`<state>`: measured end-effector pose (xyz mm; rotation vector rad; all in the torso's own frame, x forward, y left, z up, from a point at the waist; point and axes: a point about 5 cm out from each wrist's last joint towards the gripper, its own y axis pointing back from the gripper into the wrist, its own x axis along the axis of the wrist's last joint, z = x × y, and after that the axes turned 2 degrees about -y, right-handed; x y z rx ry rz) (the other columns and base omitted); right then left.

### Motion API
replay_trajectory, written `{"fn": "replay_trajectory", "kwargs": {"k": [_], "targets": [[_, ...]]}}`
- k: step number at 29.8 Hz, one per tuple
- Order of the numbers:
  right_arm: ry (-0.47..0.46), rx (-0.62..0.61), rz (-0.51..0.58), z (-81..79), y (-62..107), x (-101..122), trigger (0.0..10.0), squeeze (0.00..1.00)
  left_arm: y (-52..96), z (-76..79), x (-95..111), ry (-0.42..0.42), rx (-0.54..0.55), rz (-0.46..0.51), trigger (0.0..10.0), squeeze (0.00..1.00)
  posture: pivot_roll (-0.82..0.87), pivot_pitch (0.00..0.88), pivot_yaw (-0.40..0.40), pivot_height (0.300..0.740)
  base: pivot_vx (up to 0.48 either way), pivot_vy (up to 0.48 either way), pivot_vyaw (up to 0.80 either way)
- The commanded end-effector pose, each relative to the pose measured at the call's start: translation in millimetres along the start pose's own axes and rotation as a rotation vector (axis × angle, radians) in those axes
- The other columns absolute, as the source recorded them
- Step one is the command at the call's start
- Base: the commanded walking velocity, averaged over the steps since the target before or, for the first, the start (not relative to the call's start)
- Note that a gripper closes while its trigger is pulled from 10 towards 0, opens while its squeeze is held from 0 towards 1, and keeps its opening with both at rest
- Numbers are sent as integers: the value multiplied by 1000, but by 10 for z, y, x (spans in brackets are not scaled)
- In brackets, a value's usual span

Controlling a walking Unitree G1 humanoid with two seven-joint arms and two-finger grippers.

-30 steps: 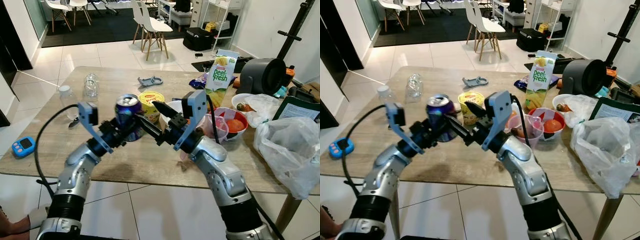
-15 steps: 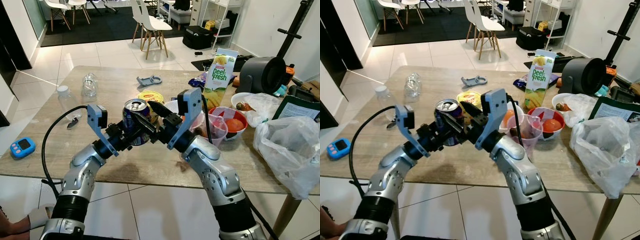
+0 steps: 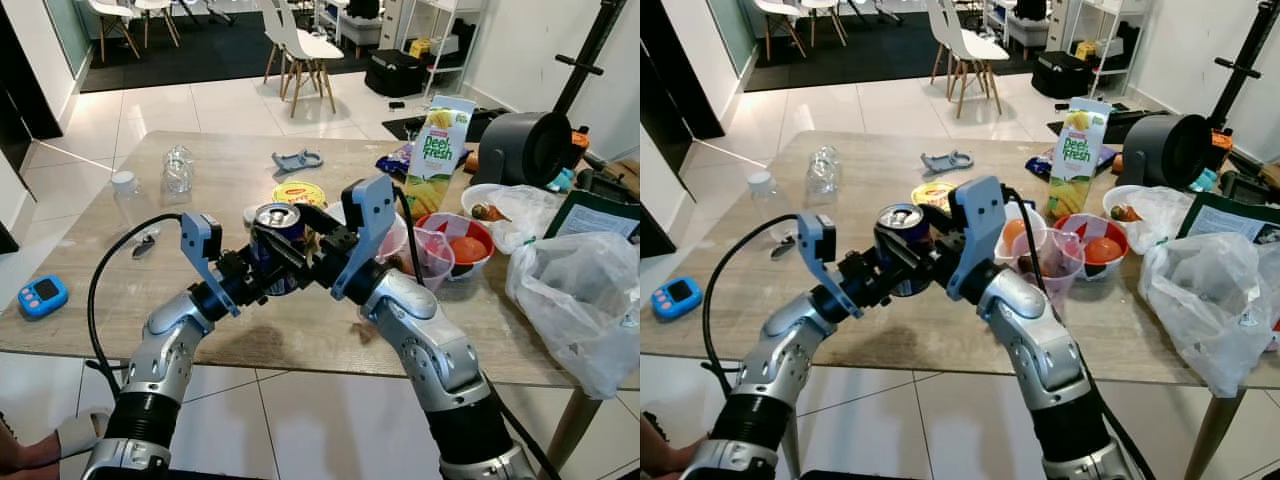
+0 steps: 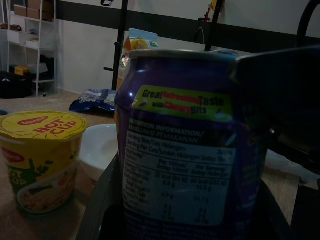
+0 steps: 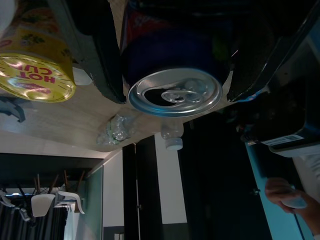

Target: Restocking fridge

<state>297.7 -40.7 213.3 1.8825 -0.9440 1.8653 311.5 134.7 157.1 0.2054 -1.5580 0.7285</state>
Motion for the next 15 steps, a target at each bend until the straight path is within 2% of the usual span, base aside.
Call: {"fn": "replay_trajectory", "kwargs": {"k": [1, 14, 15], "targets": [[4, 13, -22, -26, -31, -33, 10000, 0, -19, 65, -76, 14, -28, -13, 10000, 0, 81, 13, 7, 740, 0, 0, 0], [21, -10, -72, -5, -45, -68, 10000, 0, -42, 139, -142, 2, -67, -49, 10000, 0, 81, 16, 7, 740, 0, 0, 0], [20, -10, -73, -4, -44, -69, 8275, 0, -42, 140, -144, 0, -69, -52, 10000, 0, 81, 16, 7, 740, 0, 0, 0]]}}
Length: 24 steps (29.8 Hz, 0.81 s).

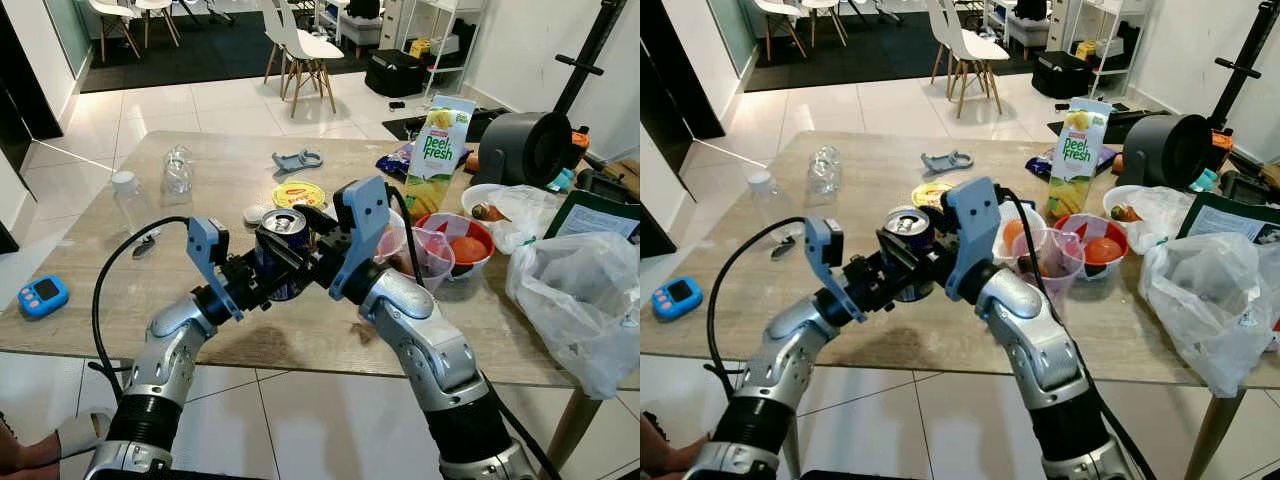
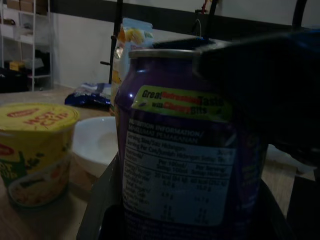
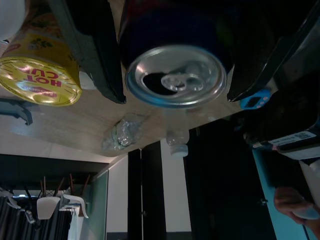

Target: Restocking fridge

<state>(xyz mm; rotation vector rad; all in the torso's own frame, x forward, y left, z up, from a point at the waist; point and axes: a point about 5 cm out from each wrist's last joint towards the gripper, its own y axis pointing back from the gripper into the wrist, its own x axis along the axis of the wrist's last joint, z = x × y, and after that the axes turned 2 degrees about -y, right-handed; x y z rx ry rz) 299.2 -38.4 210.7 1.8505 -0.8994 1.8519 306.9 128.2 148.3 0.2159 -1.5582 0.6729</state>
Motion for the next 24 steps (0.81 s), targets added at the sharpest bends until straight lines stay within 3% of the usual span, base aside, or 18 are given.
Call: {"fn": "replay_trajectory", "kwargs": {"k": [1, 3, 4, 5, 6, 7, 18, 19, 20, 24], "targets": [[-7, 4, -33, -4, -25, -38, 8275, 0, -48, 68, -48, -3, -41, -11, 10000, 0, 81, 16, 7, 740, 0, 0, 0], [-7, 4, -33, -4, -25, -38, 8275, 0, -48, 68, -48, -3, -41, -11, 10000, 0, 81, 16, 7, 740, 0, 0, 0], [-10, 5, -35, -2, -24, -41, 0, 0, -50, 69, -49, -6, -43, -13, 10000, 0, 81, 16, 7, 740, 0, 0, 0], [-10, 5, -35, -2, -24, -41, 0, 0, -50, 69, -49, -6, -43, -13, 10000, 0, 81, 16, 7, 740, 0, 0, 0], [-11, 4, -38, 0, -24, -43, 6627, 0, -52, 70, -49, -6, -44, -14, 10000, 0, 81, 16, 7, 740, 0, 0, 0], [-12, 2, -42, 4, -23, -47, 10000, 0, -53, 72, -49, -7, -45, -14, 10000, 0, 81, 16, 7, 740, 0, 0, 0], [10, -13, -92, 32, -13, -105, 10000, 0, -50, 81, -62, -19, -53, -27, 10000, 0, 80, 18, 6, 740, 0, 0, 0], [19, -15, -100, 43, -9, -112, 10000, 145, -52, 80, -61, -20, -53, -28, 10000, 0, 81, 18, 5, 740, 0, 0, 0], [31, -19, -109, 60, -1, -120, 10000, 1000, -53, 80, -60, -22, -54, -29, 10000, 0, 81, 17, 6, 740, 0, 0, 0], [57, -27, -132, 81, 9, -138, 10000, 1000, -53, 82, -60, -24, -58, -31, 10000, 0, 81, 17, 6, 740, 0, 0, 0]]}}
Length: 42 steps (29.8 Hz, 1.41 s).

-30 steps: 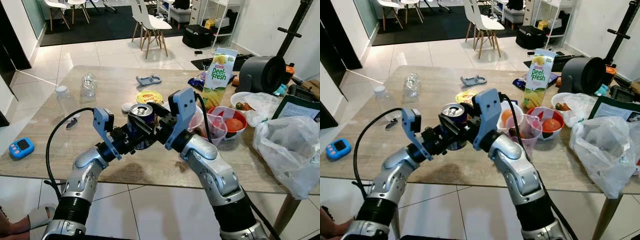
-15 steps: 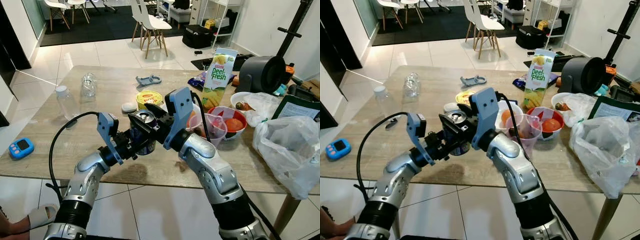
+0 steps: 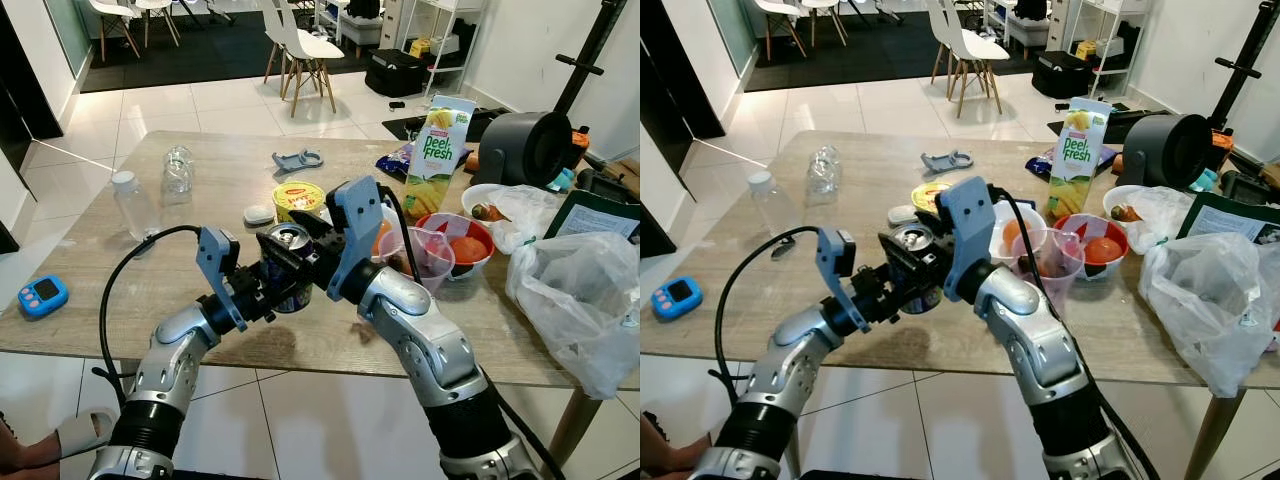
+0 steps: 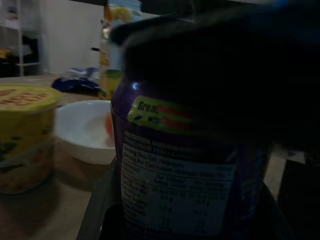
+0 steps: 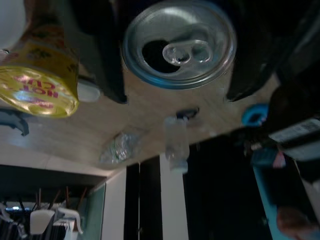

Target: Restocking fridge

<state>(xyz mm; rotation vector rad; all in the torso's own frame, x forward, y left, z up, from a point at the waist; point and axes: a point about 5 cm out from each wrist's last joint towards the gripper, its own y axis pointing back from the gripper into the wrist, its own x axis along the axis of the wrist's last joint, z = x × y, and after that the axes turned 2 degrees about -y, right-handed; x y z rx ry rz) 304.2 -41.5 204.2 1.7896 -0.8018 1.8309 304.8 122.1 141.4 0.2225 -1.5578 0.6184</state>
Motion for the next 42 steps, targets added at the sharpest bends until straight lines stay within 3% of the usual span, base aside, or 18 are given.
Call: {"fn": "replay_trajectory", "kwargs": {"k": [1, 16, 17, 18, 19, 20, 21, 31, 32, 35, 36, 42], "targets": [[4, -9, -57, 15, 3, -85, 10000, 0, -35, 35, 22, -28, -29, 7, 10000, 0, 81, 17, 6, 740, 0, 0, 0], [-24, -48, -66, 86, 11, -60, 10000, 0, -47, 64, -1, -33, -49, -6, 10000, 0, 79, 20, 6, 740, 0, 0, 0], [-28, -48, -62, 90, 14, -51, 4196, 0, -46, 64, -3, -34, -50, -7, 10000, 0, 79, 20, 6, 740, 0, 0, 0], [-32, -48, -57, 94, 17, -42, 4196, 0, -46, 63, -5, -34, -50, -8, 10000, 0, 80, 19, 5, 740, 0, 0, 0], [-34, -51, -58, 100, 18, -42, 0, 0, -46, 64, -7, -34, -51, -10, 10000, 0, 80, 19, 5, 740, 0, 0, 0], [-35, -54, -60, 104, 18, -44, 2118, 0, -47, 66, -9, -34, -52, -11, 10000, 0, 80, 19, 5, 740, 0, 0, 0], [-37, -58, -62, 112, 18, -45, 10000, 0, -47, 69, -12, -35, -55, -13, 10000, 0, 80, 19, 5, 740, 0, 0, 0], [-42, -68, -61, 130, 16, -40, 10000, 0, -32, 28, 9, -52, -32, -13, 10000, 0, 81, 12, 4, 740, 0, 0, 0], [-44, -70, -61, 134, 18, -41, 4863, 0, -29, 24, 9, -52, -29, -13, 10000, 0, 82, 11, 4, 740, 0, 0, 0], [-45, -68, -63, 132, 19, -46, 5725, 0, -26, 22, 7, -53, -27, -13, 10000, 0, 82, 11, 4, 740, 0, 0, 0], [-46, -68, -64, 131, 19, -48, 10000, 0, -26, 23, 7, -53, -26, -13, 10000, 0, 82, 11, 3, 740, 0, 0, 0], [-71, -64, -55, 131, 24, -33, 10000, 0, -25, 30, -1, -52, -24, -14, 10000, 0, 80, 17, 3, 740, 0, 0, 0]]}}
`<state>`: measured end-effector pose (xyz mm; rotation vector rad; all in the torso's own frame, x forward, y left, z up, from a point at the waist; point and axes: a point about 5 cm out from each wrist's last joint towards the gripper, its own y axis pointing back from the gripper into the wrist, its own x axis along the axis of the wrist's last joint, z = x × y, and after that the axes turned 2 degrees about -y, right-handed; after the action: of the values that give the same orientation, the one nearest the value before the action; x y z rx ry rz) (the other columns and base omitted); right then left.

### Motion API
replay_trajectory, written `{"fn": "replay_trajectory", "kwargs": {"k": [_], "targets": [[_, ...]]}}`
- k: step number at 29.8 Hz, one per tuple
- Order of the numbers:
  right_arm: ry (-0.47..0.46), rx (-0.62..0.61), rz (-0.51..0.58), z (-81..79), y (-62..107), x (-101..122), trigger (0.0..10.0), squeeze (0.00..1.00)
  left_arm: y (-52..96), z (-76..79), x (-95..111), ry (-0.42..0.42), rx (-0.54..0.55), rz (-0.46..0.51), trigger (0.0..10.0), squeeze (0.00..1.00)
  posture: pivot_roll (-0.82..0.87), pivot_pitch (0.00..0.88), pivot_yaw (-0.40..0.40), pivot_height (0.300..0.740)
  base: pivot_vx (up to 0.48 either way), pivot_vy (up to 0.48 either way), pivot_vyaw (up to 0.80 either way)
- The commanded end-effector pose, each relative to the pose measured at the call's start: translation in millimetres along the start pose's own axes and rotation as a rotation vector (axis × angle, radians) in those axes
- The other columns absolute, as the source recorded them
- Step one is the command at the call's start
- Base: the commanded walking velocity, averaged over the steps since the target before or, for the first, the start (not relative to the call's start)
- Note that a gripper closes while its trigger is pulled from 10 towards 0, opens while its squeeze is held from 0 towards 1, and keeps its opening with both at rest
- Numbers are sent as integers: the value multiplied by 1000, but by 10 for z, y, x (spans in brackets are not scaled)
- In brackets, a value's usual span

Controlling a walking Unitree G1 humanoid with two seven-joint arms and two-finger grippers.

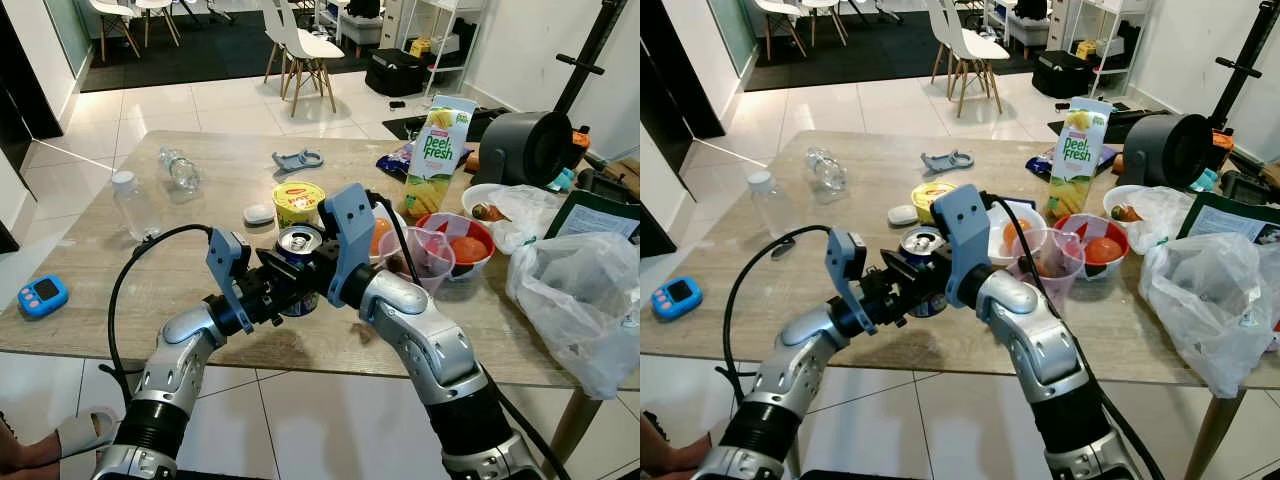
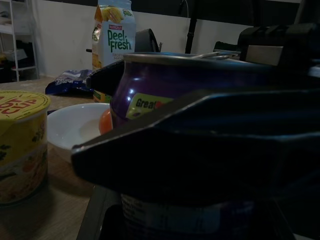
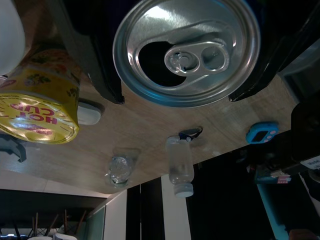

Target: Restocking fridge

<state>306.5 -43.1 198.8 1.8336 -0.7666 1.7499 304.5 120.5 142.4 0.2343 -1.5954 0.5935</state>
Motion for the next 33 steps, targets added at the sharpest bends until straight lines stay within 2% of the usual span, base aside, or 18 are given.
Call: {"fn": "replay_trajectory", "kwargs": {"k": [1, 15, 16, 17, 19, 20, 22, 23, 33], "targets": [[-30, -49, 7, 103, 25, 29, 10000, 0, -11, 20, -8, -14, -7, 1, 10000, 0, 80, 17, 3, 740, 0, 0, 0], [-69, -68, 34, 163, 50, 87, 10000, 0, -10, 26, -11, -14, -8, 2, 10000, 0, 81, 19, 0, 740, 0, 0, 0], [-70, -62, 39, 163, 53, 94, 10000, 39, -9, 25, -11, -14, -7, 2, 10000, 0, 81, 18, -1, 740, 0, 0, 0], [-70, -61, 41, 165, 55, 98, 10000, 1000, -9, 25, -11, -13, -7, 2, 10000, 0, 82, 18, -1, 740, 0, 0, 0], [-68, -62, 42, 165, 56, 99, 10000, 1000, -9, 25, -12, -13, -8, 2, 10000, 0, 82, 18, -1, 740, 0, 0, 0], [-65, -64, 38, 163, 55, 94, 10000, 773, -7, 25, -12, -13, -8, 2, 10000, 0, 81, 20, -1, 740, 0, 0, 0], [-64, -65, 36, 162, 54, 91, 10000, 773, -7, 25, -13, -13, -9, 2, 10000, 0, 81, 20, -1, 740, 0, 0, 0], [-66, -66, 35, 162, 54, 90, 10000, 0, -7, 25, -12, -13, -8, 2, 10000, 0, 81, 20, -1, 740, 0, 0, 0], [-82, -84, 32, 223, 80, 108, 10000, 0, -5, 19, -7, -15, -7, 3, 10000, 0, 80, 19, 0, 740, 0, 0, 0]]}}
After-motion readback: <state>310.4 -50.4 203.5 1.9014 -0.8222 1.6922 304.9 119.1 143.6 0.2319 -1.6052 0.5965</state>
